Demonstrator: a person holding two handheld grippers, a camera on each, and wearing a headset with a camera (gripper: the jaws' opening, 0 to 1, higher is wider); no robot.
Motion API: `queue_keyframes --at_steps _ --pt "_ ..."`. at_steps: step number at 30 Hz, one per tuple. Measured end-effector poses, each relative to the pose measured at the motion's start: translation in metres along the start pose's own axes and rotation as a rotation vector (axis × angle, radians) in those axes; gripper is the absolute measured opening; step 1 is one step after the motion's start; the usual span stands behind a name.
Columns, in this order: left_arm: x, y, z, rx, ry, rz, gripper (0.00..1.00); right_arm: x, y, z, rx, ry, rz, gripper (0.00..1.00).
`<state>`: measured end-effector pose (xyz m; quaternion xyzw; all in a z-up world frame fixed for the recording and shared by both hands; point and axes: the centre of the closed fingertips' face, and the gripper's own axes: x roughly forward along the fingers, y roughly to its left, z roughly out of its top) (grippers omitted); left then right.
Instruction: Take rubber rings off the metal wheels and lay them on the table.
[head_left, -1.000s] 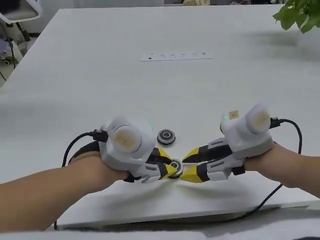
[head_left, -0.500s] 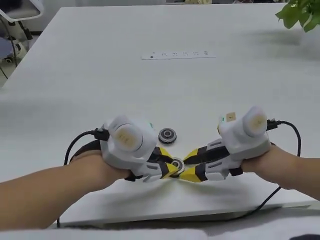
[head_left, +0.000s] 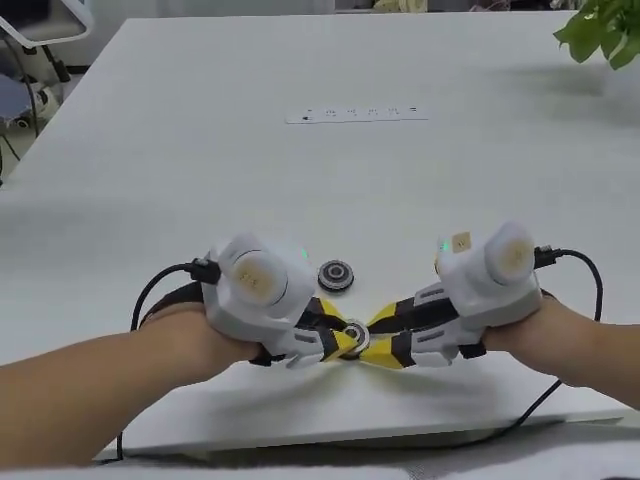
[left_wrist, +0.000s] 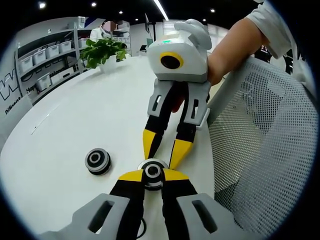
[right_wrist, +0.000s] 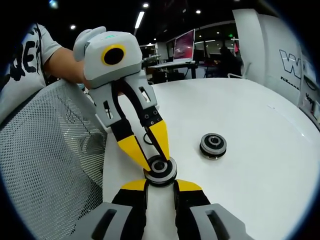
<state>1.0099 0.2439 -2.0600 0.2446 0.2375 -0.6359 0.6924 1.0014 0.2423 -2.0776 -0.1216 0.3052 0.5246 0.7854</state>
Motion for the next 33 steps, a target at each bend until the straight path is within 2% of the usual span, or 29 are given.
queue_keyframes --at_steps 11,12,13,15,19,28,30,33 --pt "0.0001 0.0001 -0.0003 -0.011 0.004 -0.005 0.07 -0.0006 0.0001 -0.0003 -0.017 0.003 0.0 0.15" --pt "0.0001 0.0003 -0.0004 -0.013 0.004 -0.005 0.07 -0.0018 -0.0005 -0.0037 -0.038 0.026 0.002 0.13" --pt "0.0 0.0002 -0.0004 -0.014 0.004 -0.005 0.07 -0.002 0.0001 -0.0015 -0.03 0.01 0.002 0.12" --pt "-0.0002 0.0 -0.0004 -0.015 0.004 -0.003 0.07 -0.0035 -0.0006 -0.0026 -0.018 0.014 0.009 0.11" --pt "-0.0002 0.0003 -0.0005 -0.018 0.008 -0.003 0.07 -0.0037 0.0005 -0.0022 -0.041 0.034 0.018 0.1" --pt "-0.0006 0.0 -0.0008 -0.01 0.007 0.0 0.06 -0.0029 -0.0001 -0.0038 -0.033 0.038 0.037 0.1" --pt "-0.0007 0.0001 -0.0009 -0.01 0.008 0.0 0.06 -0.0029 -0.0009 -0.0033 0.02 0.04 0.037 0.1" --pt "-0.0008 0.0001 -0.0008 -0.01 0.007 0.001 0.07 -0.0023 -0.0012 -0.0034 -0.001 0.043 0.043 0.1"
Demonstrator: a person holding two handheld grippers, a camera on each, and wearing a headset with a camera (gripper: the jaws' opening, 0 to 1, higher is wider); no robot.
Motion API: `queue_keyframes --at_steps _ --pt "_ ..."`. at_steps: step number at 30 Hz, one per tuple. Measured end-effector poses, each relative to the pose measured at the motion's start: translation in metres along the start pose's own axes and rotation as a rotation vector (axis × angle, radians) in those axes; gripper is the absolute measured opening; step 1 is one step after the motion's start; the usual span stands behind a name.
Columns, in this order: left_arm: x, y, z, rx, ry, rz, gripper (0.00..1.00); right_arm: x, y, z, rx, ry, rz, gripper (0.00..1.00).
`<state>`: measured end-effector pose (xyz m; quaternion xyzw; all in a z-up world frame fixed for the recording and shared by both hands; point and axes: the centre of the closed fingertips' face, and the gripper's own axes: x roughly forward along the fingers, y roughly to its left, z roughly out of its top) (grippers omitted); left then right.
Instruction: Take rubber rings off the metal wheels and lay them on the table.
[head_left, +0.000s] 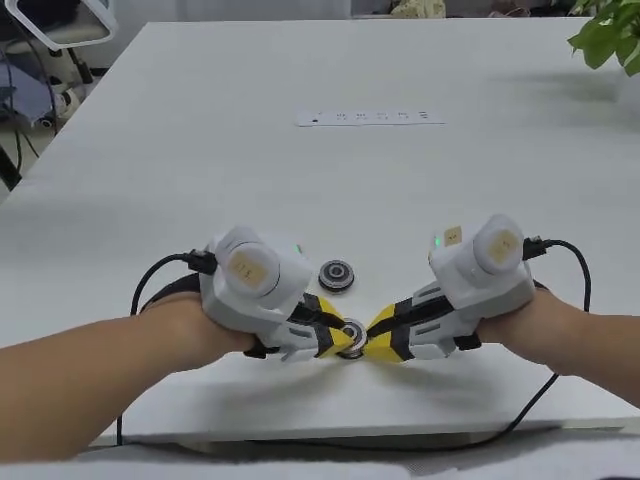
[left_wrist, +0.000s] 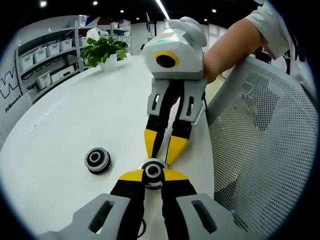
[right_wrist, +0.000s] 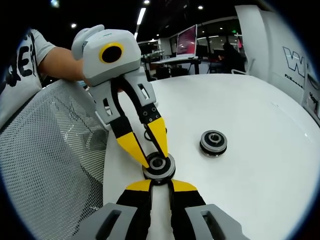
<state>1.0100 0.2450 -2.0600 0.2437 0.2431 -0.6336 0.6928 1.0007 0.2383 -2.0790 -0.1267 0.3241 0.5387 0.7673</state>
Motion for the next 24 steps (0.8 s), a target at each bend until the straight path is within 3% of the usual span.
queue_keyframes --at_steps 6,24 --pt "0.0 -0.0002 0.0001 0.0 -0.001 -0.001 0.06 0.0005 0.0004 0.0002 -0.053 0.006 0.015 0.1" --pt "0.0001 0.0004 0.0001 0.007 -0.007 0.008 0.06 0.0009 -0.0009 0.0001 0.017 -0.002 0.013 0.07"
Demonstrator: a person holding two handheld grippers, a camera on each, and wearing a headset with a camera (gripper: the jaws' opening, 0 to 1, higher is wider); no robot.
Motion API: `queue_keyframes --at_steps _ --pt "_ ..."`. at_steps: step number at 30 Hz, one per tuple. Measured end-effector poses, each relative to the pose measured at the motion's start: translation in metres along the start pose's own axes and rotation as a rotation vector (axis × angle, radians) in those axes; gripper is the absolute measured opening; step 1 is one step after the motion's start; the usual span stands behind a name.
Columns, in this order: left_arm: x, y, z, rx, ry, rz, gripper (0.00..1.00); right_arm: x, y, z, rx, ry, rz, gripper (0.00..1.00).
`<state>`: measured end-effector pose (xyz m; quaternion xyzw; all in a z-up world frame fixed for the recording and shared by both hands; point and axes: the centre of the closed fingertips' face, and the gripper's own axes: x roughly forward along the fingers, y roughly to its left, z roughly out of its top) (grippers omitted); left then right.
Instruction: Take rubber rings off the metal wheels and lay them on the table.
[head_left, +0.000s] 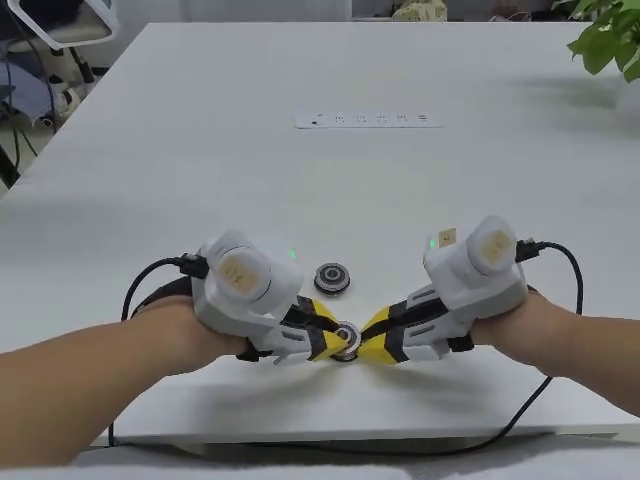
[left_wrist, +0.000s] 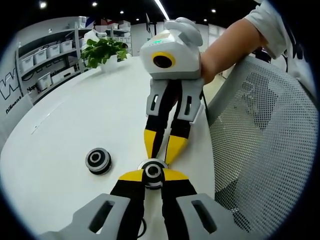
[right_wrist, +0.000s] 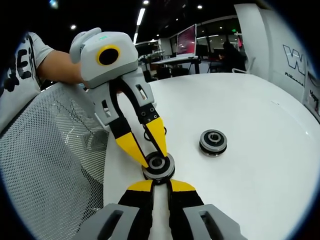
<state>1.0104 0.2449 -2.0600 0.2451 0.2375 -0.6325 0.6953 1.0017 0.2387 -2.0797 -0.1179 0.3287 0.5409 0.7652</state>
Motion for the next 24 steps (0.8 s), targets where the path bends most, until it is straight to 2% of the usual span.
queue_keyframes --at_steps 2,7,12,24 --pt "-0.0001 0.0 0.0 0.001 -0.001 0.002 0.06 -0.0019 0.0008 -0.0034 0.009 0.01 0.009 0.0" --pt "-0.0001 0.0001 0.0 -0.001 -0.002 0.005 0.07 -0.001 0.0 -0.0022 0.03 0.011 0.005 0.0" --pt "0.0 0.0004 -0.0001 -0.002 -0.003 0.007 0.07 -0.0017 -0.0019 -0.0025 0.129 -0.011 0.011 0.0" --pt "0.0003 0.0001 0.0002 0.001 0.001 0.013 0.07 -0.007 -0.0058 0.0006 0.254 -0.065 0.01 0.0"
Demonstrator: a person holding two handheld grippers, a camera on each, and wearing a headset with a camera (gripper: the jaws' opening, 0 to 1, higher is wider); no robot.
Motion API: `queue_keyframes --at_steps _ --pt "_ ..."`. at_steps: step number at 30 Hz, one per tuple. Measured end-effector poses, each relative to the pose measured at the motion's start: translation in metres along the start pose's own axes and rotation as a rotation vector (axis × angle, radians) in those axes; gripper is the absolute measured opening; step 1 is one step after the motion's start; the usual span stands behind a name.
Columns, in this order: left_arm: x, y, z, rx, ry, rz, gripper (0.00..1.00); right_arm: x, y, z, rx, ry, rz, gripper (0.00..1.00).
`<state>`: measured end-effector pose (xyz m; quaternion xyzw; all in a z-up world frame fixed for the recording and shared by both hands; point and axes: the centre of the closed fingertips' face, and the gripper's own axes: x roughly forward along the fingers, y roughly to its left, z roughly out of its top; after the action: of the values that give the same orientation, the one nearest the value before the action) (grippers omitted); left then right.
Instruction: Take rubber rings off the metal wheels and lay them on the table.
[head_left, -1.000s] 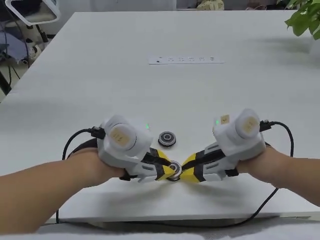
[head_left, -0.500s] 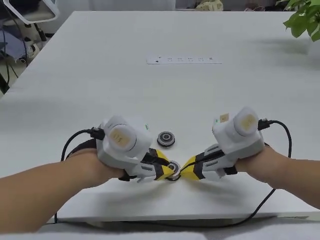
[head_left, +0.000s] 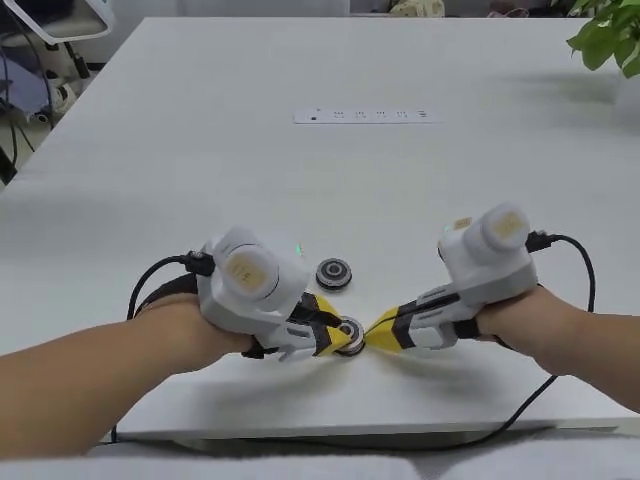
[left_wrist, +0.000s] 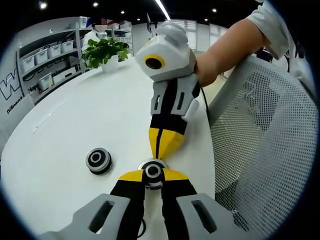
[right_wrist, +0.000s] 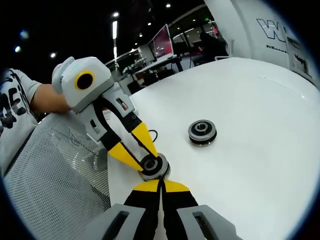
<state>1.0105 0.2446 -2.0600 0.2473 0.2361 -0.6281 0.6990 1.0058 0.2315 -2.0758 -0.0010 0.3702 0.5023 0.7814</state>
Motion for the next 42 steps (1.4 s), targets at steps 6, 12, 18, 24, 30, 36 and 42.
queue_keyframes --at_steps 6,12,18,24,30,36,42 --pt "0.001 0.0 0.001 0.003 0.001 0.001 0.07 -0.003 -0.001 0.006 0.045 -0.037 -0.003 0.0" --pt "0.001 0.0 0.001 0.001 0.003 0.004 0.07 -0.005 0.001 0.01 0.061 -0.054 0.001 0.0" --pt "0.002 0.0 0.002 -0.006 0.003 0.009 0.07 -0.005 0.003 0.012 0.074 -0.066 0.006 0.0" --pt "0.002 0.001 0.002 -0.01 0.0 0.012 0.07 -0.006 0.004 0.012 0.075 -0.067 0.004 0.0" --pt "0.002 0.001 0.002 -0.018 -0.004 0.014 0.07 -0.006 0.002 0.012 0.068 -0.064 0.0 0.0" --pt "0.002 0.001 0.002 -0.027 -0.008 0.019 0.07 -0.006 0.007 0.012 0.058 -0.061 -0.003 0.0" --pt "0.002 0.0 0.002 -0.027 -0.018 0.01 0.07 -0.006 0.008 0.012 0.04 -0.053 -0.008 0.0"
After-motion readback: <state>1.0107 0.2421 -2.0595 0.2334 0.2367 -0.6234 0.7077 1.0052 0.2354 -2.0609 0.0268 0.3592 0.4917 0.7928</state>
